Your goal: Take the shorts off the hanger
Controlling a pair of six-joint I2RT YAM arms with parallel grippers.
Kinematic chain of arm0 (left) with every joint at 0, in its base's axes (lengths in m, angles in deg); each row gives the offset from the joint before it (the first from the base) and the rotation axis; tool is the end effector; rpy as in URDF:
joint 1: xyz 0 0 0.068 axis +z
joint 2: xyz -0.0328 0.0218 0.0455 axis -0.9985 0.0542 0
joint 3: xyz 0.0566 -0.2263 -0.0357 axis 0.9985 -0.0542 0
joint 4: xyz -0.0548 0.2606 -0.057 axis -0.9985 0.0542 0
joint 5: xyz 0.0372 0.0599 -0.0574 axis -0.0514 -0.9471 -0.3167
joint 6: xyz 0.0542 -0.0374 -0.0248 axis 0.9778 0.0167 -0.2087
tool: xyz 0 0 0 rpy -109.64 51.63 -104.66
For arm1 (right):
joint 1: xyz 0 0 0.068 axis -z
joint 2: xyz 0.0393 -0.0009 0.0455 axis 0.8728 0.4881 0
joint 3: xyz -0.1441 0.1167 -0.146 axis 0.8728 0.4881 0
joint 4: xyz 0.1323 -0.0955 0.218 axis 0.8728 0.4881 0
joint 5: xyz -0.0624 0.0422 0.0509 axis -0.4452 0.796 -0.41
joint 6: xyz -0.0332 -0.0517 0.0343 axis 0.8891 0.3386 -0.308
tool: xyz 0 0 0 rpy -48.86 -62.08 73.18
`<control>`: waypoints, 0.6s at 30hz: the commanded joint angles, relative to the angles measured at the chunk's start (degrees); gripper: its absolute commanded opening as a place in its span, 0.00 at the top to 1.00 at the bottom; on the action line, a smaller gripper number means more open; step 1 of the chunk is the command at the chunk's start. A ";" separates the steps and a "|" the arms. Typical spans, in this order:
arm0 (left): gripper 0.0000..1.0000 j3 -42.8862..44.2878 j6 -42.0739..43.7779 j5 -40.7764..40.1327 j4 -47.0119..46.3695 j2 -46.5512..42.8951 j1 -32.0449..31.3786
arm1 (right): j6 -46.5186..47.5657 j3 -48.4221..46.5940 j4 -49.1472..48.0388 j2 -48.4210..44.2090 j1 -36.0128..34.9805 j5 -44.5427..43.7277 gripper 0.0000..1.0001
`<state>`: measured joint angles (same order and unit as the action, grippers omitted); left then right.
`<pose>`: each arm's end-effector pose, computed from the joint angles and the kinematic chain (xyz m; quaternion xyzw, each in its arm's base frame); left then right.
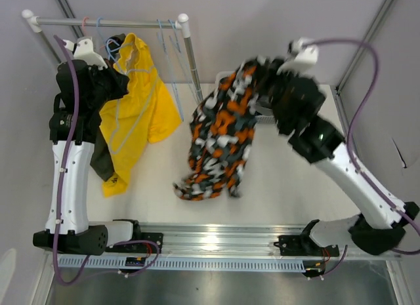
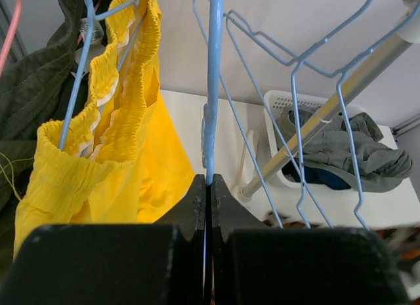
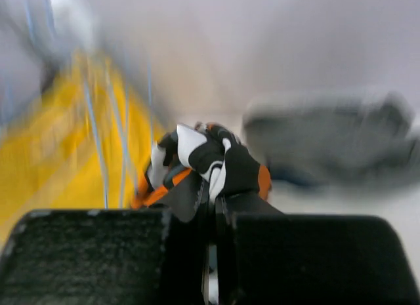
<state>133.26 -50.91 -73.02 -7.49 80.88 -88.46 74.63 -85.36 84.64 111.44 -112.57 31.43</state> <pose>0.2801 -0.0119 0.4703 -0.0774 0.7712 -0.1278 0.6188 0.2104 0.2090 0.4652 0.0053 0.6902 0.1670 0.7041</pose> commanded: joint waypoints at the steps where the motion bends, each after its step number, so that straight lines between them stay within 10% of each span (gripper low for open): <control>1: 1.00 -2.36 0.86 1.53 -3.33 -3.32 0.42 | 6.14 -19.87 -4.14 10.81 11.07 13.66 1.00; 8: 1.00 -10.44 2.54 1.26 -4.64 -7.97 0.42 | 5.45 -69.99 -0.68 43.61 25.23 23.53 1.00; 18: 1.00 -11.06 0.34 3.64 -6.93 -7.98 0.42 | -6.23 -61.04 -24.17 49.33 35.87 29.85 1.00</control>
<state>121.88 -49.67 -71.20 -10.88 73.82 -88.46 73.54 -142.30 71.52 159.16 -79.81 57.20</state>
